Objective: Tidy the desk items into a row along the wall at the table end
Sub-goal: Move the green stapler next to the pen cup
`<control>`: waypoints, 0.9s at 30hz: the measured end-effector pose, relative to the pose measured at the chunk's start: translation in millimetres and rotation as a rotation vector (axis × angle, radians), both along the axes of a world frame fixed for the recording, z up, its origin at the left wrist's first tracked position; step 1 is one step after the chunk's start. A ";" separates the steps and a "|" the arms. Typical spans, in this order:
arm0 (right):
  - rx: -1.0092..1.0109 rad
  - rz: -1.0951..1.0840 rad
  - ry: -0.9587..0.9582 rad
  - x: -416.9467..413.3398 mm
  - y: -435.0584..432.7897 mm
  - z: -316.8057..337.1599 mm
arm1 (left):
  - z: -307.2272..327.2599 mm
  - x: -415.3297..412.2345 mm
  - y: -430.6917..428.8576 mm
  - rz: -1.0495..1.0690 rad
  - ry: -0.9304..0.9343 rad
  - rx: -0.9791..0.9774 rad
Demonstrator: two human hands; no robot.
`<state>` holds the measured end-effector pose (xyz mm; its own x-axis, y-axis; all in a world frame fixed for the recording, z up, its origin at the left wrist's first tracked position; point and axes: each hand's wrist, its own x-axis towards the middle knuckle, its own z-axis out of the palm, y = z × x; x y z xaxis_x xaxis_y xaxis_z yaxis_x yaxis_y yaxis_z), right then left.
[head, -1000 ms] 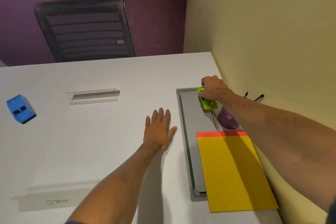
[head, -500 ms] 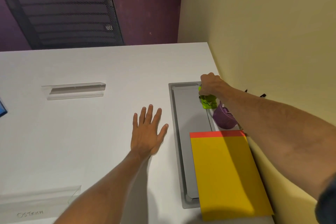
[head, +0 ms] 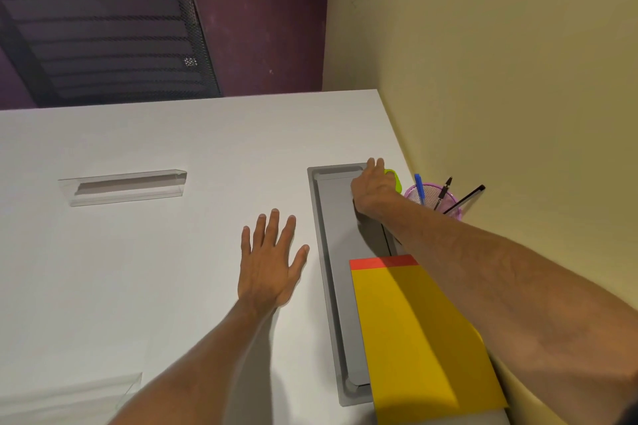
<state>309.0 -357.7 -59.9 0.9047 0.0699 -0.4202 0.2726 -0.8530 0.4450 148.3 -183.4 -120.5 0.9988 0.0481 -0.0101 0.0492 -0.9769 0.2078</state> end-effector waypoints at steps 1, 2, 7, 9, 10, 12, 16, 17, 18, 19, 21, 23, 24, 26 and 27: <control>0.018 -0.012 0.015 0.9 -0.4 -0.4 | -0.2 -0.1 -0.2 -0.001 -0.001 0.001; 0.035 -0.024 0.030 1.7 -0.6 -0.1 | -0.5 0.1 -0.4 -0.001 0.000 0.002; 0.038 -0.071 0.053 4.4 -3.7 2.7 | -2.2 0.4 0.4 0.004 -0.001 0.003; 0.028 -0.078 0.049 4.8 -5.9 3.3 | -2.7 0.6 0.5 0.004 0.000 0.009; 0.023 -0.081 0.049 4.9 -6.9 3.9 | -2.8 0.8 0.6 0.005 0.001 0.010; 0.010 -0.085 0.054 4.9 -8.2 6.1 | -2.9 0.9 0.6 0.008 0.006 0.013; -0.009 -0.092 0.059 4.9 -7.3 9.9 | -3.3 0.7 1.0 0.009 0.007 0.011; -0.015 -0.093 0.062 5.0 -7.1 10.4 | -3.3 0.8 1.1 0.010 0.009 0.010; -0.021 -0.094 0.063 5.3 -7.4 10.4 | -3.3 0.7 1.1 0.010 0.011 0.012; -0.028 -0.098 0.063 5.9 -7.9 10.3 | -3.2 0.7 1.0 0.010 0.014 0.016; -0.035 -0.111 0.063 7.2 -9.7 9.5 | -2.6 0.6 0.9 0.010 0.014 0.010; -0.033 -0.130 0.066 8.8 -11.4 8.9 | -1.6 0.4 0.7 0.010 0.013 0.003; -0.034 -0.138 0.067 9.1 -12.0 9.3 | -1.5 0.3 0.4 0.010 0.014 0.005; -0.042 -0.144 0.076 9.6 -13.1 10.7 | -1.6 0.1 0.3 0.010 0.012 0.006; -0.048 -0.141 0.083 9.7 -13.1 12.4 | -1.5 -0.1 0.4 0.010 0.010 0.005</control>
